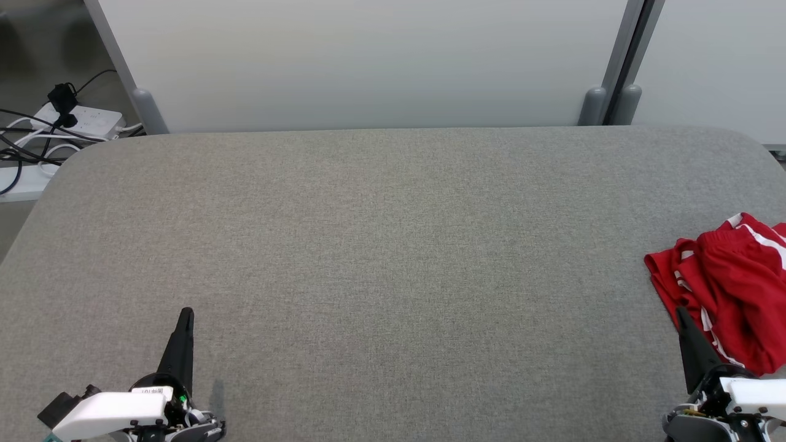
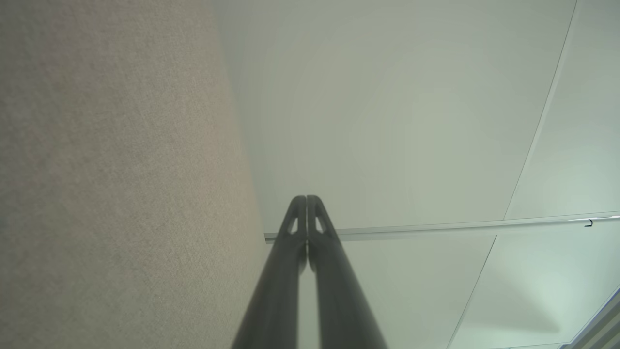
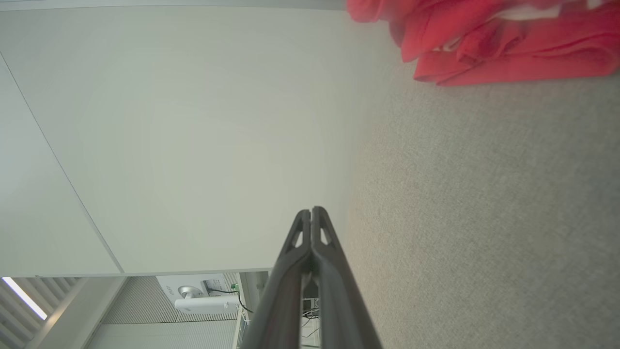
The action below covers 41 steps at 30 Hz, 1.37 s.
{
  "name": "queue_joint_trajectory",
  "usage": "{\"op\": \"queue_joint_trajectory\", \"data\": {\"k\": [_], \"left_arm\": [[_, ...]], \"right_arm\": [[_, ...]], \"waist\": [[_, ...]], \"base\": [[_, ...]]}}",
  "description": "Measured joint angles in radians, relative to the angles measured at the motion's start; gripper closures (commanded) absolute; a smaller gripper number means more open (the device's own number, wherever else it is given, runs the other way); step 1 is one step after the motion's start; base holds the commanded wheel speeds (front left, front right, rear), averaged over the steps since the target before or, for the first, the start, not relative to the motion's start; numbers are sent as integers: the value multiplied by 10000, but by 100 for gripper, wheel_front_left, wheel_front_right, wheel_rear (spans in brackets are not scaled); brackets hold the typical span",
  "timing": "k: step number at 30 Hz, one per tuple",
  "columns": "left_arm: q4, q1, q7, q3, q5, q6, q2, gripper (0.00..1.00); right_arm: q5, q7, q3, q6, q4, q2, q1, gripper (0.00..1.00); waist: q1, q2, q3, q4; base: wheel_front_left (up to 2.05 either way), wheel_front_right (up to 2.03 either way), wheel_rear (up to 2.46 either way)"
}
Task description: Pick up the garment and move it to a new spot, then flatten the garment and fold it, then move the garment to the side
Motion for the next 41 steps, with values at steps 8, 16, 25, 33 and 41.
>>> {"op": "queue_joint_trajectory", "data": {"k": [8, 16, 25, 33, 41], "left_arm": [[-2, 0, 0, 0, 0, 0, 0, 100], [-2, 0, 0, 0, 0, -2, 0, 100], [-2, 0, 0, 0, 0, -2, 0, 100], [-4, 0, 0, 0, 0, -2, 0, 100], [-4, 0, 0, 0, 0, -2, 0, 100]], "right_arm": [[0, 0, 0, 0, 0, 0, -1, 100], [0, 0, 0, 0, -2, 0, -1, 100], [0, 0, 0, 0, -2, 0, -1, 100], [0, 0, 0, 0, -2, 0, -2, 100], [0, 0, 0, 0, -2, 0, -2, 100]], "waist": [[0, 0, 0, 0], [0, 0, 0, 0], [-1, 0, 0, 0], [0, 1, 0, 0], [0, 1, 0, 0]], "base": [[0, 0, 0], [0, 0, 0], [0, 0, 0], [0, 0, 0], [0, 0, 0]]}}
